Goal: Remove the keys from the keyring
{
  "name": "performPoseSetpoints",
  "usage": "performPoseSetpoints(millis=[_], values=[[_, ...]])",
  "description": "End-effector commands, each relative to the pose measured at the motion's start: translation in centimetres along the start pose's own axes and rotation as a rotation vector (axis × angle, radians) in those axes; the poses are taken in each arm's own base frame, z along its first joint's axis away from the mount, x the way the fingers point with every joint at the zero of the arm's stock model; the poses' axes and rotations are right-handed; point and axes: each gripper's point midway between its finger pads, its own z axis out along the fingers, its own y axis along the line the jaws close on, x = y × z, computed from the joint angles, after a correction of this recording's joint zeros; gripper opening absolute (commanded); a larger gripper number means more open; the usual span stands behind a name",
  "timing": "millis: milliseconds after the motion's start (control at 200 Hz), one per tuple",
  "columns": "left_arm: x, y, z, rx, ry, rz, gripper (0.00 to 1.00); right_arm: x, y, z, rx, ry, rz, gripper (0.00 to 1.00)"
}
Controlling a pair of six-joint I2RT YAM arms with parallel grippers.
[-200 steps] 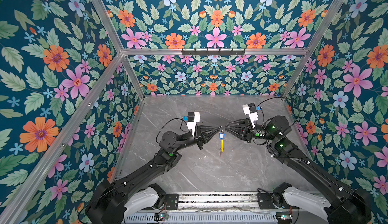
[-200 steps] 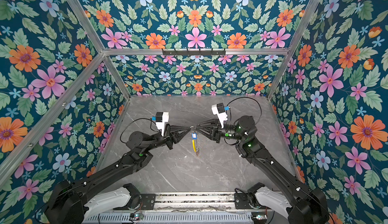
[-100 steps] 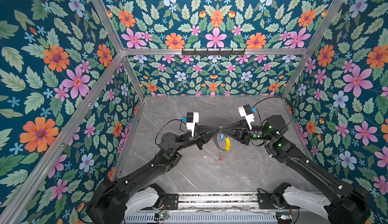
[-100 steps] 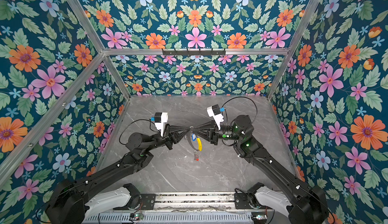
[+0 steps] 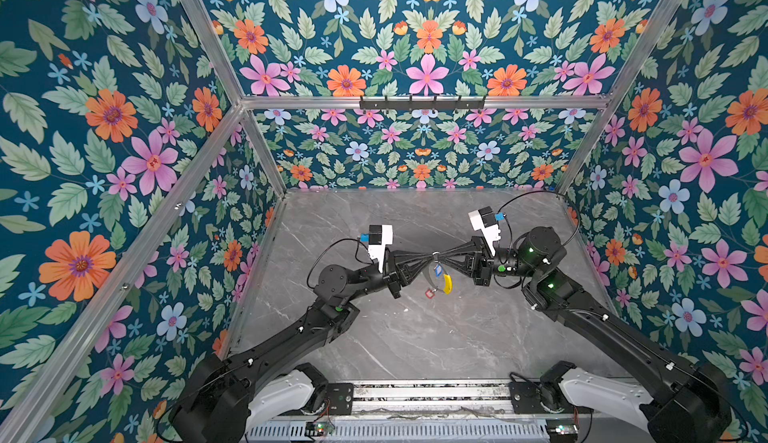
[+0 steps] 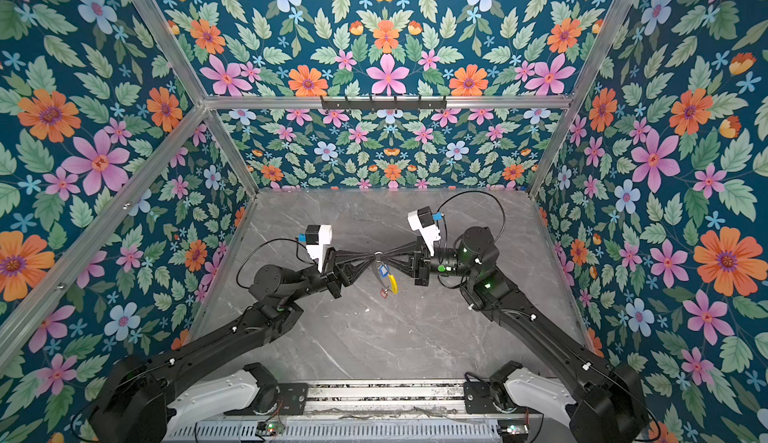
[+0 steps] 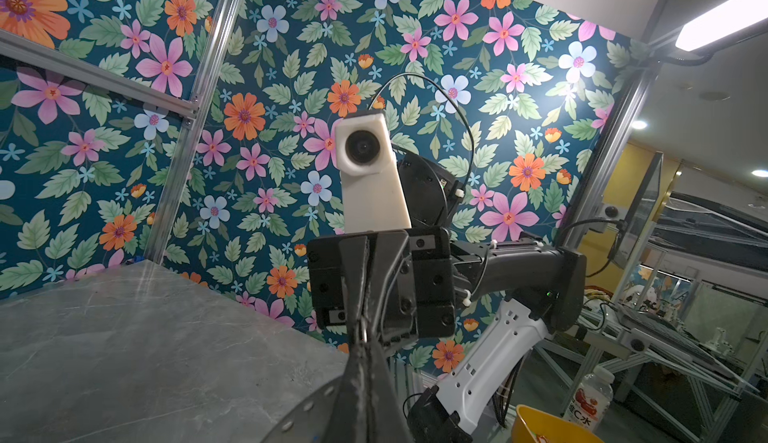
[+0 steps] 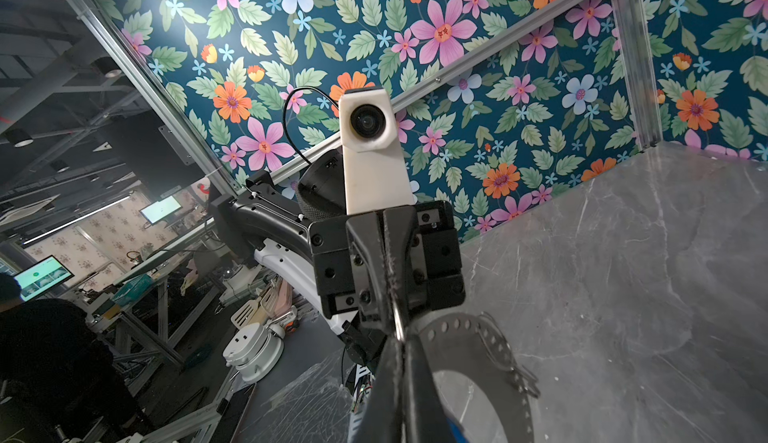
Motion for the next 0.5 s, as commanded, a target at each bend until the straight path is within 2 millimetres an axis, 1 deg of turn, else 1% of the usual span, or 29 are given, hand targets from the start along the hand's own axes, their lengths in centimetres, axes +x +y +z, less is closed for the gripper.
performPoseSetpoints(millis=[0, 20, 75, 110, 125, 165, 225, 310, 370, 495], values=[[0.1, 0.4, 0.0, -0.023, 0.020, 0.005, 0.00, -0.4, 0.3, -0.3, 0.024, -0.001, -0.026, 0.00], [0.1, 0.5, 0.0, -0.033, 0.026, 0.001, 0.01, -0.3, 0.3, -0.4, 0.036, 0.005, -0.025, 0.00], [0.1, 1.0, -0.4, -0.058, 0.035, -0.005, 0.17, 0.1, -0.1, -0.7, 0.083, 0.031, -0.014, 0.00], [0.2, 1.3, -0.6, -0.074, 0.046, -0.014, 0.25, 0.5, -0.5, -1.0, 0.123, 0.058, -0.003, 0.00], [0.2, 1.5, -0.7, -0.080, 0.051, -0.017, 0.27, 1.1, -0.8, -1.1, 0.141, 0.082, 0.017, 0.00], [0.4, 2.1, -0.9, -0.096, 0.076, -0.035, 0.32, 1.6, -1.1, -1.4, 0.181, 0.116, 0.019, 0.00], [0.6, 2.6, -1.2, -0.102, 0.095, -0.069, 0.35, 2.2, -1.5, -1.9, 0.231, 0.155, 0.017, 0.00], [0.5, 2.8, -1.2, -0.075, 0.116, -0.117, 0.41, 3.0, -2.0, -2.4, 0.282, 0.212, 0.011, 0.00], [0.6, 2.0, -0.8, -0.022, 0.150, -0.130, 0.46, 3.2, -1.7, -2.5, 0.278, 0.254, 0.006, 0.00], [0.7, 1.0, -0.4, 0.037, 0.191, -0.135, 0.47, 3.4, -1.5, -2.5, 0.270, 0.296, -0.002, 0.00]])
